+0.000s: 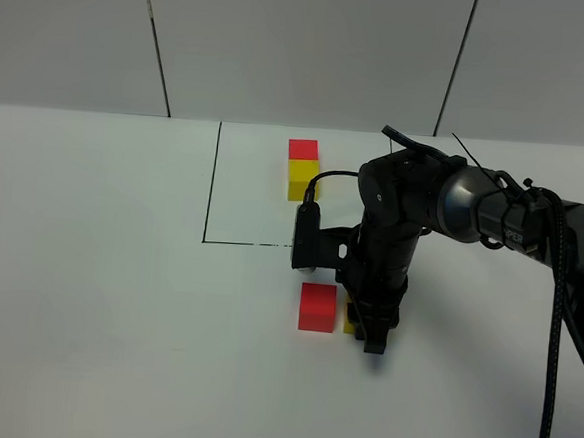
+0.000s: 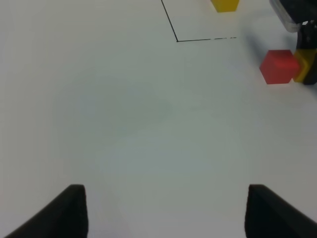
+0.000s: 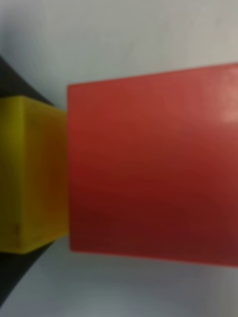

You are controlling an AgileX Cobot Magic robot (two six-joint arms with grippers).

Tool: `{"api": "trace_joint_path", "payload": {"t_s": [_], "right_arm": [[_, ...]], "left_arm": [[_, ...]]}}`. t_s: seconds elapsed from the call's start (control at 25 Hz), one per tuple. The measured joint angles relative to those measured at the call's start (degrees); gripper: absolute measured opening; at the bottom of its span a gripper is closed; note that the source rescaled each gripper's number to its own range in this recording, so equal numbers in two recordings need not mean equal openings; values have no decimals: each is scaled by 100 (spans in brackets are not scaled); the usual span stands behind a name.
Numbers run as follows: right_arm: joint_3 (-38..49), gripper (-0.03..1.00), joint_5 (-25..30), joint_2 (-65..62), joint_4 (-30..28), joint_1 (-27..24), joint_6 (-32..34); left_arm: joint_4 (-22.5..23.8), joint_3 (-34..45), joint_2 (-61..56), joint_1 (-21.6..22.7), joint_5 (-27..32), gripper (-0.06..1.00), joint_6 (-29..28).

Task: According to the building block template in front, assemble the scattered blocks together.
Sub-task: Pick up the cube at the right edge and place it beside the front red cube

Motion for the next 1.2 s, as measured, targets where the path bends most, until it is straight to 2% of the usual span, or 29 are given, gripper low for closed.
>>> {"api": "trace_joint_path", "payload": {"t_s": [0.28, 1.2], "right_arm": [[-48, 1, 17, 62, -135, 91, 0], [-54, 1, -105, 62, -14, 253, -42]], "left_arm": [[0, 0, 0, 0, 0, 43, 0], [0, 0, 0, 0, 0, 43, 0]]}}
